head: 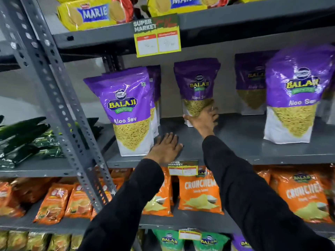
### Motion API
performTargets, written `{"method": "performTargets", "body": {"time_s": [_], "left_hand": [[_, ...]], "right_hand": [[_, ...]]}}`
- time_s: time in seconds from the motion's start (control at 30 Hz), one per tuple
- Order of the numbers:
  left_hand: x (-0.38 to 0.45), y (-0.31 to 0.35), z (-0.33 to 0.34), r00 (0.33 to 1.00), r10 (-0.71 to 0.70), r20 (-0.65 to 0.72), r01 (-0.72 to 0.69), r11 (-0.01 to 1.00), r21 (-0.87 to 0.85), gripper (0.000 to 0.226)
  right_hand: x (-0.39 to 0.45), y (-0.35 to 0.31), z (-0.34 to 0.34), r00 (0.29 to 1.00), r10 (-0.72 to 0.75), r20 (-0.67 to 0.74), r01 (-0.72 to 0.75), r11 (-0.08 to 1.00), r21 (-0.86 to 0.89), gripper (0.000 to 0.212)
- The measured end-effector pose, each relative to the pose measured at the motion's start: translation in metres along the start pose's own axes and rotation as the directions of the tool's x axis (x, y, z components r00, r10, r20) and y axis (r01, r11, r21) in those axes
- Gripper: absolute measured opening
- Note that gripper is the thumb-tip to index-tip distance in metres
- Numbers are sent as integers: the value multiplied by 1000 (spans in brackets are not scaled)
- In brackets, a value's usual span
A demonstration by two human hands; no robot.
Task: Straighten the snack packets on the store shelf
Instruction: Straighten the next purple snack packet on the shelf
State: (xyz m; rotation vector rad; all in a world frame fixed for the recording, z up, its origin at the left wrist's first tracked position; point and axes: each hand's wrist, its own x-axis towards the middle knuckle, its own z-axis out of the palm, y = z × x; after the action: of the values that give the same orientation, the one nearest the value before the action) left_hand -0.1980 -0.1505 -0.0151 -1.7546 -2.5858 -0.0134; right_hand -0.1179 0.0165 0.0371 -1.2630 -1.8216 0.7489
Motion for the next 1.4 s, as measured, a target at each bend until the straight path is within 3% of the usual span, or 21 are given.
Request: {"method": "performTargets", "body": {"time_s": [0.1,0.37,0.67,1.4], "left_hand": [[6,-4,3,999,28,-17,-27,1000,9,68],[5,0,-3,1000,-10,-20,7,988,-157,62],[3,0,-5,1000,-7,-23,4,990,-144,61],[-4,6,-14,999,-1,46,3,999,-44,59]], "right_hand": [[13,-1,10,1000,20,-2,-20,1000,24,147],[25,-3,33,998,50,-34,-49,998,41,142],[12,-2,29,996,44,-73,-42,999,19,139],[-149,38,-76,990,-127,-62,123,990,-62,134]]}}
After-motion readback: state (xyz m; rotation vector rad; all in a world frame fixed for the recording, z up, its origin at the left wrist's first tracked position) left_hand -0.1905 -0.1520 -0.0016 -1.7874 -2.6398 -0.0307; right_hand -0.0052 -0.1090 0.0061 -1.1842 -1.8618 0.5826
